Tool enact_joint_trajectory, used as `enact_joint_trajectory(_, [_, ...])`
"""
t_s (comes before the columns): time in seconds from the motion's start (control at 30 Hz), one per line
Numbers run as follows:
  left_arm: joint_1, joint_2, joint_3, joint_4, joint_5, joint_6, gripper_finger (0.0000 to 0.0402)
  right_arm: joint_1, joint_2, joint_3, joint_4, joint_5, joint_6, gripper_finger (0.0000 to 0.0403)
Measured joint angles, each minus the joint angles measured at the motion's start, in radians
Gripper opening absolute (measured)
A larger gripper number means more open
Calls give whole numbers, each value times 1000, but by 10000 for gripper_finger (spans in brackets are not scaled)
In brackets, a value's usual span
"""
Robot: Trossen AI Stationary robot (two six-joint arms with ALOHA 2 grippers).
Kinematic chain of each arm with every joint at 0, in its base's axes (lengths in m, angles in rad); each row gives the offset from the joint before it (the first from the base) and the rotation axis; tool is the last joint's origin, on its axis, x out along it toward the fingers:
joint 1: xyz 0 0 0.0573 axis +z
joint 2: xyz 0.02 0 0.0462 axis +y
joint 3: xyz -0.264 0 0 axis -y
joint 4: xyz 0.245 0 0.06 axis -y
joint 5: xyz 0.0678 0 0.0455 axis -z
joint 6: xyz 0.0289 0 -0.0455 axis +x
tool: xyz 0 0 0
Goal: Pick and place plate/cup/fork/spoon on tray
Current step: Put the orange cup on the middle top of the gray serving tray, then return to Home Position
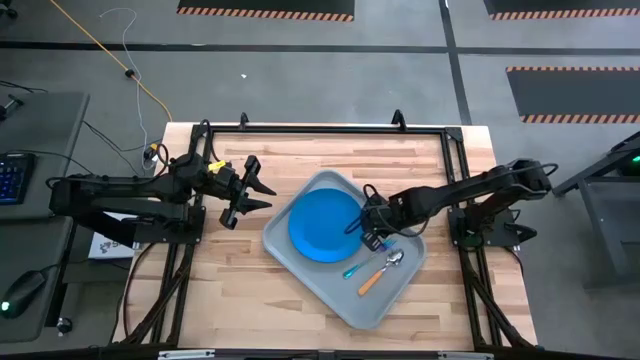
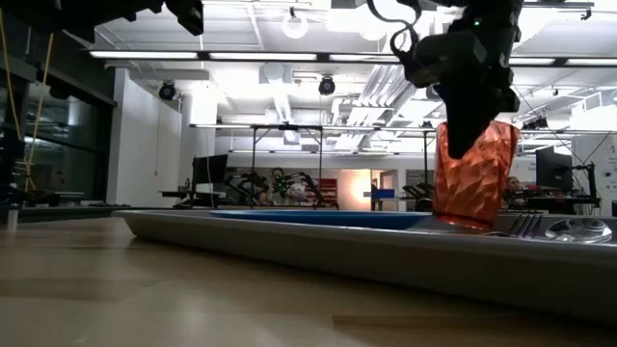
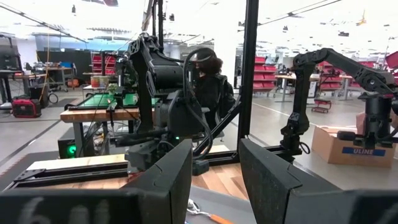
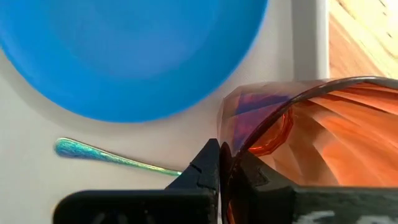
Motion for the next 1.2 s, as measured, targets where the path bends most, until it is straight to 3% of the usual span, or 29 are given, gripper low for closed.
enact_joint_trajectory(0.4, [0,0,0,1,1,0,124,0,25,0,8,2,-19,1])
enact_joint_trajectory(0.87, [0,0,0,1,2,-2,124,0,25,0,29,-7,-41,38])
enact_joint_trajectory(1.2, [0,0,0,1,2,-2,124,0,25,0,23,-14,-27,116])
